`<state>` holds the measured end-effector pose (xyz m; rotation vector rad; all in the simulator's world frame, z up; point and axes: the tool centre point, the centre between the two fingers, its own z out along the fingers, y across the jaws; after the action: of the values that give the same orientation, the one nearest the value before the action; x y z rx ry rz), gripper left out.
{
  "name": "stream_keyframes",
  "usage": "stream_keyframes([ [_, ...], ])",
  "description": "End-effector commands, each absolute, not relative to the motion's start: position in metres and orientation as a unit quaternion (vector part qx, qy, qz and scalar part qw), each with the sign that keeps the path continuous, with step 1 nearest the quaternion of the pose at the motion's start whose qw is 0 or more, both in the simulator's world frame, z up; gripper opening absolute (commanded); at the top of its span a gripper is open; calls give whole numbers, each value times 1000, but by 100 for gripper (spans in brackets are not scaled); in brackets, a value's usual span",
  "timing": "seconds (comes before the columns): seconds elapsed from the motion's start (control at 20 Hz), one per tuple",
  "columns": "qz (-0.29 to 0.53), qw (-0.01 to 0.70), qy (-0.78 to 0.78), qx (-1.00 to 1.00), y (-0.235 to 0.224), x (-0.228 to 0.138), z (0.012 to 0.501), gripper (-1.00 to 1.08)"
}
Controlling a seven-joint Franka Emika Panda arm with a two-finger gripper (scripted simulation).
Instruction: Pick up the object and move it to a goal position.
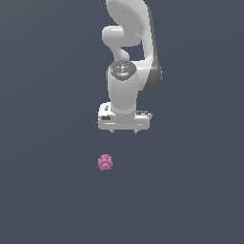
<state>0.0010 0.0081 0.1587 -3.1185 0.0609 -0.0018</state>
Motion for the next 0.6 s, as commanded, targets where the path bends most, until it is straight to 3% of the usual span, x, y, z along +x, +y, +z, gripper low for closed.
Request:
stream_keyframes([
  [0.0, -1, 11, 20, -1000, 8, 1, 159, 100],
  [0.55, -7, 11, -22, -1000, 41, 2, 174, 100],
])
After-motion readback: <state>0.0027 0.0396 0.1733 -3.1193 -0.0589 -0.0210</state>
